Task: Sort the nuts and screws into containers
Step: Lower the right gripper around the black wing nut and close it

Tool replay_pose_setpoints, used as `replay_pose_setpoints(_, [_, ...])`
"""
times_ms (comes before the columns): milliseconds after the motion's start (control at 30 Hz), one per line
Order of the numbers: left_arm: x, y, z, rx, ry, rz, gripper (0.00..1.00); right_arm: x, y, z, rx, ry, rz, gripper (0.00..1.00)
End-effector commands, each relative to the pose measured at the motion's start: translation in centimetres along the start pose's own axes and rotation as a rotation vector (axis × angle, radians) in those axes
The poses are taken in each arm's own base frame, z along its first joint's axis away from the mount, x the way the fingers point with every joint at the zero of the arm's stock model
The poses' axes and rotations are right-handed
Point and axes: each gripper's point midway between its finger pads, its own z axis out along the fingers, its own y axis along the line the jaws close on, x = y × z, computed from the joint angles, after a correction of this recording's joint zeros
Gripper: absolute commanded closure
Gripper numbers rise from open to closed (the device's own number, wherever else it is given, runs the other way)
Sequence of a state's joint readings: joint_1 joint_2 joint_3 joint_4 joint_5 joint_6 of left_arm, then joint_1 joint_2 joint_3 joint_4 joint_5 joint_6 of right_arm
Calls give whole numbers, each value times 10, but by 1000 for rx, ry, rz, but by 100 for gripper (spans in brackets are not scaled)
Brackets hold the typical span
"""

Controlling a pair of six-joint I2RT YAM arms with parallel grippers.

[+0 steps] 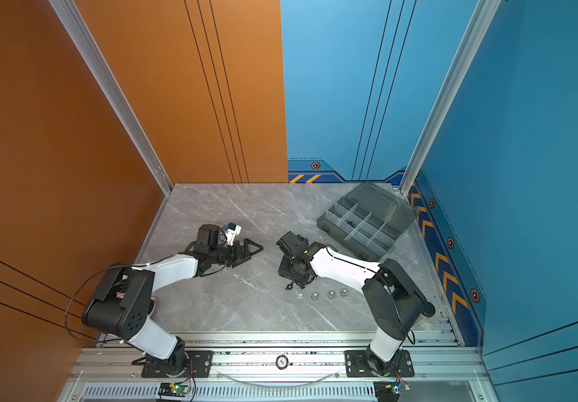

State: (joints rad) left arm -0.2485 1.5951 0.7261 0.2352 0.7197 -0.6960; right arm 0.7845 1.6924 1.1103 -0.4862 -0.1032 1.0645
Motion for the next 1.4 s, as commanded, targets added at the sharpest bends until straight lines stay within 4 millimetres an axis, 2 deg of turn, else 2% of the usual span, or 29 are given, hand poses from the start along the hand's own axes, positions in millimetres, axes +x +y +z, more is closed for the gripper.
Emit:
replay_pose_setpoints(0, [6, 0, -4, 12, 21, 17, 2, 7, -1, 7, 31, 14, 18, 59])
replay_pose_setpoints(500, [15, 7, -5, 16, 41, 17, 2, 31, -14, 15, 106, 37, 24, 61])
replay_pose_setpoints(900, [16, 8, -5, 18, 45, 14, 2, 36, -25, 12, 150, 40, 26, 63])
replay_pose_setpoints(1367, [16, 10, -4, 16, 47, 10, 2, 41, -29, 22, 178, 74, 13, 69])
